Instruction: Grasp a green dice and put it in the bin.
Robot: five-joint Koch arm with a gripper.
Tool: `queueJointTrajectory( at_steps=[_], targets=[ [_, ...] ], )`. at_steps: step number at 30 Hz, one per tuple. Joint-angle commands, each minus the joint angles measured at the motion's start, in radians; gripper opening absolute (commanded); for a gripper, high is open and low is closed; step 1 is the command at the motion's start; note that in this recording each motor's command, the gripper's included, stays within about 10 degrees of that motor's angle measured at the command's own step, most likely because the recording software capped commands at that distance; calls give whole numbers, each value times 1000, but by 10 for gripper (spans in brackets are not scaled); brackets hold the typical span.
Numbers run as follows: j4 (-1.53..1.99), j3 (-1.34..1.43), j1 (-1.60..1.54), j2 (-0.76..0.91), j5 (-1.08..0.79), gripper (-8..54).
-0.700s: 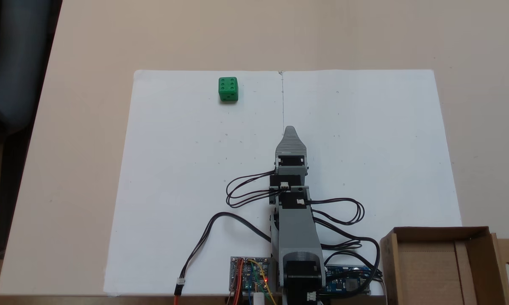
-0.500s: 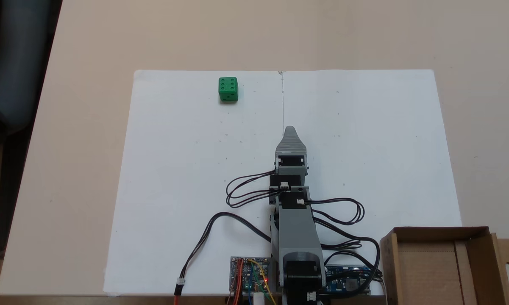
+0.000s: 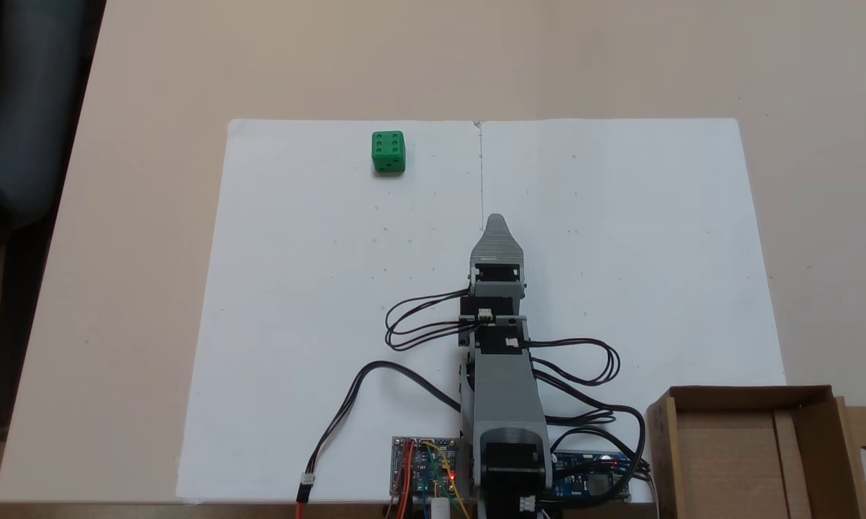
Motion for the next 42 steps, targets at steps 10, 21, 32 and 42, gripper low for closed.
queueJointTrajectory(
  at_steps=[10,21,32,42],
  targets=[
    [409,-123,5,107,-54,439],
    [742,-311,-51,107,-55,433],
    [1192,-597,-95,104,-2,431],
    [1640,-871,-107,98,54,432]
  ],
)
